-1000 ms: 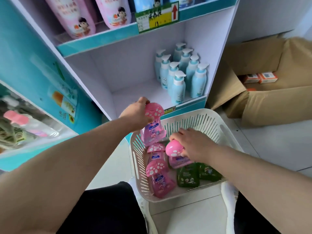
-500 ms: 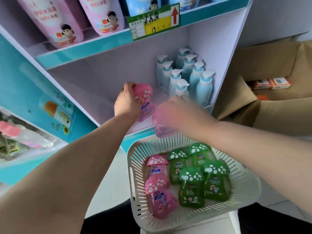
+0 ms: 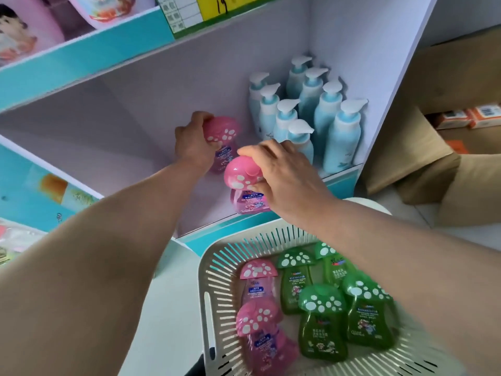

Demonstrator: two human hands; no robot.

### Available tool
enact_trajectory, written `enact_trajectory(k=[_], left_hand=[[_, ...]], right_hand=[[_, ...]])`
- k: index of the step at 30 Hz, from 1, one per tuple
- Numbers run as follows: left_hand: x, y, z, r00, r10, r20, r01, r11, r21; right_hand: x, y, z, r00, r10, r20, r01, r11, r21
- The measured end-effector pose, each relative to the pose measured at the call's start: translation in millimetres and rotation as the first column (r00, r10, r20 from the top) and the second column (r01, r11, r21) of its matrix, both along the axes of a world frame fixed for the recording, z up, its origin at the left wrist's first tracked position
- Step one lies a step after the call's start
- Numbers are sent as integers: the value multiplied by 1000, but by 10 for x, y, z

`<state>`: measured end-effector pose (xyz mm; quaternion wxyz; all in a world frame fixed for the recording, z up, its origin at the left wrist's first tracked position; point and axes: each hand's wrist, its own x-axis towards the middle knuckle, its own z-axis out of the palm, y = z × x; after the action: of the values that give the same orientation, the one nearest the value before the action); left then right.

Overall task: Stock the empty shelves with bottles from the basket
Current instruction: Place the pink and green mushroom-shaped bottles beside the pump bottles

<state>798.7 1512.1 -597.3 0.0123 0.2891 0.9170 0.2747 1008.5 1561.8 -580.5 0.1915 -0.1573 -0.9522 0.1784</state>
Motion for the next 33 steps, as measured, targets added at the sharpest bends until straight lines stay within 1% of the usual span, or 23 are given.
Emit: enact_trajectory(k=[6, 10, 14, 17, 20, 21, 22, 23, 24, 25, 26, 28, 29, 30, 31, 32, 33], left_hand=[[-266, 154, -46, 993, -113, -38, 114, 993, 26], [-392, 256, -70, 978, -162, -133, 163, 987, -2], [-433, 313, -106, 979, -132, -158, 136, 991, 13], [-380, 311, -92, 985, -106, -139, 109, 994, 14], [-274, 239, -39, 985, -74, -153, 83, 995, 52], [-203, 193, -2, 990, -51, -131, 65, 993, 99], [-131, 141, 20, 997, -35, -64, 46, 983, 177], [-21, 87, 52, 997, -48, 59, 31, 964, 264], [97, 20, 77, 973, -97, 209, 21, 940, 340], [220, -46, 100, 928, -159, 336, 17, 921, 389], [312, -114, 122, 878, -210, 429, 19, 913, 408], [460, -249, 170, 783, -272, 559, 26, 913, 408], [517, -306, 195, 751, -301, 587, 52, 914, 401], [547, -347, 213, 747, -322, 582, 112, 923, 367], [588, -376, 240, 781, -333, 528, 210, 937, 280], [610, -398, 254, 834, -341, 434, 310, 940, 144], [640, -402, 263, 879, -356, 318, 372, 928, 11]], right_hand=[[-176, 51, -49, 998, -56, -33, 56, 998, -5], [-230, 17, -125, 999, -36, 2, 36, 999, -28], [-277, 12, -183, 1000, -26, -3, 26, 999, -42], [-352, 22, -200, 999, -37, -18, 36, 997, -61], [-406, 41, -207, 999, -46, -6, 45, 995, -91], [-411, 39, -203, 999, -40, 6, 41, 993, -108], [-420, 38, -201, 999, -34, 17, 35, 992, -125], [-429, 43, -197, 999, -28, 28, 31, 990, -136], [-428, 39, -176, 999, -23, 38, 28, 989, -148], [-425, 33, -152, 998, -25, 51, 33, 985, -169], [-416, 28, -117, 997, -34, 64, 47, 979, -199], [-395, 26, -68, 992, -63, 113, 89, 965, -245], [-376, 23, -48, 987, -79, 139, 111, 963, -245], [-354, 24, -36, 983, -90, 163, 128, 963, -238], [-328, 30, -29, 979, -97, 182, 139, 963, -233], [-301, 35, -25, 975, -98, 202, 144, 962, -232], [-270, 47, -30, 970, -94, 223, 147, 962, -232]])
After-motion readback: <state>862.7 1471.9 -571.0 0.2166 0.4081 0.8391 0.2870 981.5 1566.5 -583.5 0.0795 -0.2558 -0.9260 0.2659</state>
